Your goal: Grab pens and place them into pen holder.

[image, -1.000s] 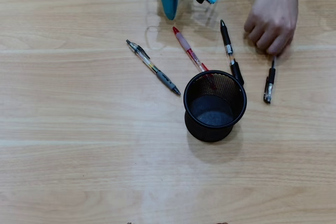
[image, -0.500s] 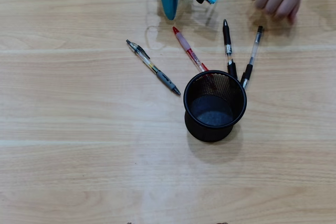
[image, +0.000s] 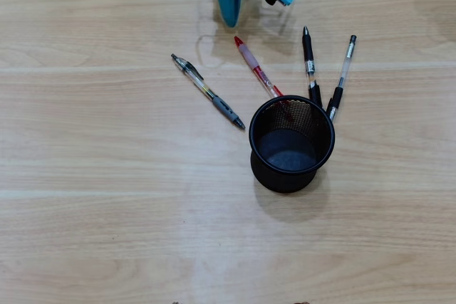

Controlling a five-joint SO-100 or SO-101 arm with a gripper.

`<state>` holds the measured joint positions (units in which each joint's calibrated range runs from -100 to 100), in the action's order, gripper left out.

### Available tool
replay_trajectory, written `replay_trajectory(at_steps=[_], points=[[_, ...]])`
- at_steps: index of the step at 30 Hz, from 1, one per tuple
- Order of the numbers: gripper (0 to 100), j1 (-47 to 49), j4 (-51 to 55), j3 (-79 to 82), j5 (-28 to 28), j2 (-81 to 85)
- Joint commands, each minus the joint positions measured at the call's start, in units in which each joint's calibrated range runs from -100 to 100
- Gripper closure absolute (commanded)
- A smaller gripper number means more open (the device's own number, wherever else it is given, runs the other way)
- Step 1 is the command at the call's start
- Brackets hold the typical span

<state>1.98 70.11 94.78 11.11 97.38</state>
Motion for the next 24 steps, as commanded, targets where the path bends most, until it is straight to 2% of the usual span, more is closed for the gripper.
replay_trajectory(at_steps=[1,8,10,14,24], points=[[98,-6.0,3.0,-2.1,0.2,-0.5],[98,-10.7,3.1,-2.5,0.1,-1.3],[98,-9.0,3.0,-2.6,0.2,-1.4],[98,0.2,3.1,-2.5,0.2,-1.2],[98,1.6,2.0,-2.2,0.2,-1.4]])
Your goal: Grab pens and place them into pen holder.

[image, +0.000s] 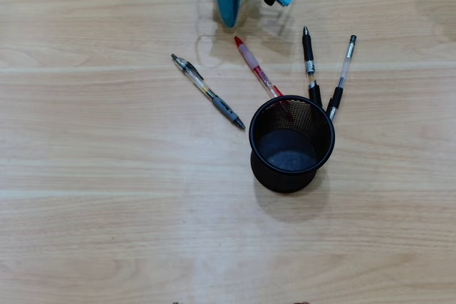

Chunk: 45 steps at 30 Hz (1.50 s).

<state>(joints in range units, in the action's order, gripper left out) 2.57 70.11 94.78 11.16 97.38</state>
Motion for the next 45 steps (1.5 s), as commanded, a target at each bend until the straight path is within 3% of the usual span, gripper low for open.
replay_trajectory(at_steps=[1,5,10,14,20,28,45], points=[[98,1.1,2.0,-2.2,0.2,-1.5],[98,1.1,1.8,-3.6,0.3,-2.9],[98,1.1,-9.9,-15.7,0.7,-17.0],[93,-0.1,-15.6,-32.0,7.0,-36.0],[81,-7.4,-11.8,-57.4,7.2,-61.9],[77,-14.1,-4.7,-69.2,13.4,-88.3],[77,-8.9,-5.4,-79.3,13.8,-109.6]])
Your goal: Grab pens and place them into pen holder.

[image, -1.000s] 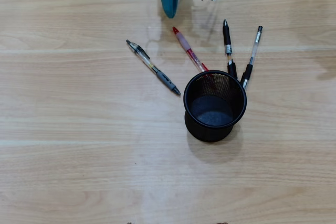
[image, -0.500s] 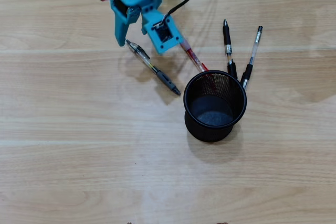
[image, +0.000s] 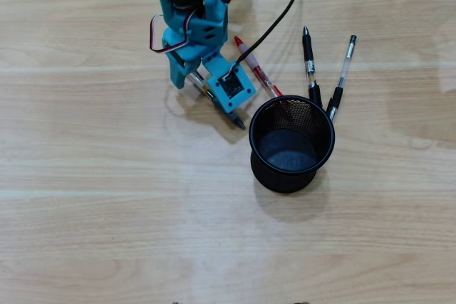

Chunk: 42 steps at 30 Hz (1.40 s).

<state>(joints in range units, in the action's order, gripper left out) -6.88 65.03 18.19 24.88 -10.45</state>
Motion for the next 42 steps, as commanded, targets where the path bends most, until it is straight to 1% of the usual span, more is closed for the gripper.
replay_trajectory(at_steps=[1,6,10,13,16,18,23,27,29,31,34,37,38,39,40,41,42], points=[[77,0.4,-0.4,-2.8,-0.1,-2.6],[77,0.6,-4.6,-2.2,-0.3,-6.7],[79,0.9,-4.7,-2.2,-0.2,-8.1],[86,1.1,-4.7,-2.8,0.1,-8.5],[99,0.7,-4.7,-2.8,0.1,-8.5],[98,0.4,-4.7,-2.2,-0.2,-8.0],[98,-2.7,-4.0,-2.8,-0.6,-5.2],[98,-5.6,-3.9,-2.9,-3.3,3.8],[98,-7.4,-3.5,-3.9,-3.6,9.5],[98,-8.8,-1.0,-7.3,-3.3,14.5],[98,-9.4,3.3,-17.1,-2.8,19.3],[98,-7.2,5.6,-29.3,1.4,20.2],[98,-3.4,5.4,-37.1,5.6,20.1],[98,-0.9,5.1,-40.1,7.9,20.0],[98,3.9,4.6,-44.4,11.9,19.7],[98,8.1,0.3,-45.4,15.2,17.6],[98,10.2,-3.3,-45.3,16.5,16.4]])
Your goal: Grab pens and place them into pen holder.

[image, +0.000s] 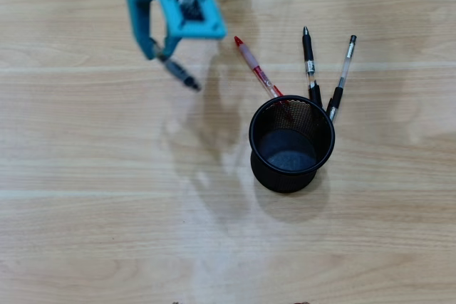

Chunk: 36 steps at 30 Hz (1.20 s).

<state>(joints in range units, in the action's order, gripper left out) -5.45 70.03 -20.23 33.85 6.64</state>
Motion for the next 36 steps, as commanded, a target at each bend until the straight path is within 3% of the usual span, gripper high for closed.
replay_trajectory(at_steps=[1,6,14,24,28,32,36], points=[[98,10.8,-12.1,-6.4,8.5,-2.2],[98,17.3,-27.1,-1.8,10.9,-9.3],[98,19.8,-37.3,8.2,11.9,-15.4],[97,20.0,-41.0,24.5,11.7,-15.2],[83,20.7,-41.0,25.1,11.4,-13.6],[83,21.2,-41.5,24.3,11.3,-10.1],[83,21.4,-40.2,20.3,6.3,-3.3]])
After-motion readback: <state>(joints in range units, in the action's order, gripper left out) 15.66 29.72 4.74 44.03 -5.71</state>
